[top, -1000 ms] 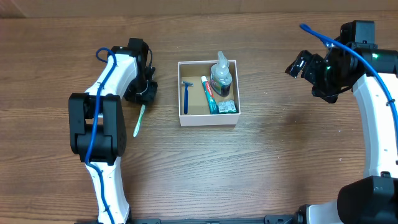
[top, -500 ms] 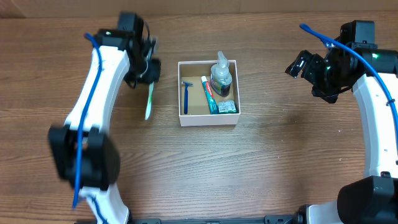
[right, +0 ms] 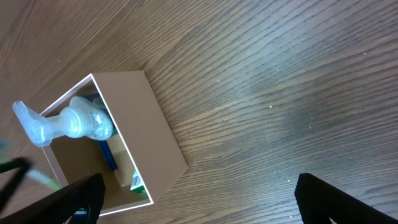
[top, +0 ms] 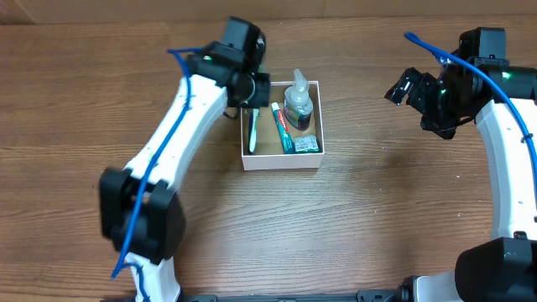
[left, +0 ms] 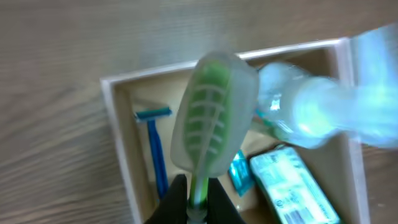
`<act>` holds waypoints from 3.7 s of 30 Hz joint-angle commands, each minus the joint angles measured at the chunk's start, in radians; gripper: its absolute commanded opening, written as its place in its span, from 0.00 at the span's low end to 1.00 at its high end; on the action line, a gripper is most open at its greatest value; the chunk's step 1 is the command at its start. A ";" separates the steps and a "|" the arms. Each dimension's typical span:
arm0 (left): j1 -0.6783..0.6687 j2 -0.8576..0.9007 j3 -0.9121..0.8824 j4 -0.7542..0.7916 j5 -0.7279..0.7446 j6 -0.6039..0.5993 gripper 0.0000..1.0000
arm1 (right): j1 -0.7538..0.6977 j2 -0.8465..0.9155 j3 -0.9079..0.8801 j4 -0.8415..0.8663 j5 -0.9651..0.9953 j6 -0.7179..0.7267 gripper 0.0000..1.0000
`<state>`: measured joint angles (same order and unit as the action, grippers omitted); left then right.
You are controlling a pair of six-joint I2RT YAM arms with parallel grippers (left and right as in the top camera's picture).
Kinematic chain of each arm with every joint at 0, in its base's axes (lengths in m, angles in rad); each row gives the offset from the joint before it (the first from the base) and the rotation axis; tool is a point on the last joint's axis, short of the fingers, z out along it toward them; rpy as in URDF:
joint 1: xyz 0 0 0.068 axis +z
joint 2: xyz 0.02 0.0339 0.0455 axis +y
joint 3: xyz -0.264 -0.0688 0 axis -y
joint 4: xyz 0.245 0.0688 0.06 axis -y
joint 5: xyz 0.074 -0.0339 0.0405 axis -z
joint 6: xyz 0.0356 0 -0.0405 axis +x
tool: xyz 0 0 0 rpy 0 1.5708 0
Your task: Pack container
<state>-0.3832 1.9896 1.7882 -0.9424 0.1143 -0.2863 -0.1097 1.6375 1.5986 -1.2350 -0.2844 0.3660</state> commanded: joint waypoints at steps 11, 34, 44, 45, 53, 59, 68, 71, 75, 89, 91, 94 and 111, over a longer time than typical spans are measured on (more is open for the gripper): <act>0.169 -0.359 0.022 -0.306 -0.134 0.097 1.00 | -0.003 -0.008 0.005 0.002 -0.005 0.002 1.00; 0.388 -0.536 0.022 -0.464 -0.252 0.063 1.00 | -0.001 -0.038 0.005 0.002 -0.005 0.001 1.00; 0.388 -0.536 0.022 -0.464 -0.252 0.063 1.00 | 0.045 -0.387 0.001 0.008 0.148 -0.041 1.00; 0.388 -0.536 0.022 -0.464 -0.252 0.063 1.00 | 0.049 -0.426 -0.006 0.014 0.180 -0.040 1.00; 0.388 -0.536 0.022 -0.464 -0.252 0.063 1.00 | 0.050 -0.787 -0.334 0.370 0.277 -0.116 1.00; 0.388 -0.536 0.022 -0.464 -0.252 0.063 1.00 | 0.050 -1.088 -0.801 0.672 0.212 -0.134 1.00; 0.388 -0.536 0.022 -0.464 -0.252 0.063 1.00 | 0.050 -1.421 -1.242 0.849 0.178 -0.127 1.00; 0.388 -0.536 0.022 -0.464 -0.252 0.063 1.00 | 0.050 -1.497 -1.304 0.845 0.179 -0.128 1.00; 0.388 -0.536 0.022 -0.464 -0.252 0.063 1.00 | 0.050 -1.555 -1.352 0.794 0.179 -0.127 1.00; 0.388 -0.536 0.022 -0.464 -0.252 0.063 1.00 | 0.050 -1.599 -1.464 0.800 0.178 -0.127 1.00; 0.388 -0.536 0.022 -0.464 -0.252 0.063 1.00 | 0.050 -1.599 -1.465 0.784 0.178 -0.127 1.00; 0.388 -0.536 0.022 -0.464 -0.252 0.063 1.00 | 0.050 -1.599 -1.465 0.766 0.178 -0.127 1.00; 0.369 -0.574 0.021 -0.464 -0.252 0.062 1.00 | 0.050 -1.599 -1.465 0.766 0.178 -0.127 1.00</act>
<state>-0.0002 1.4513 1.7958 -1.4094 -0.1253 -0.2100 -0.0639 0.0502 0.1379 -0.4633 -0.1005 0.2424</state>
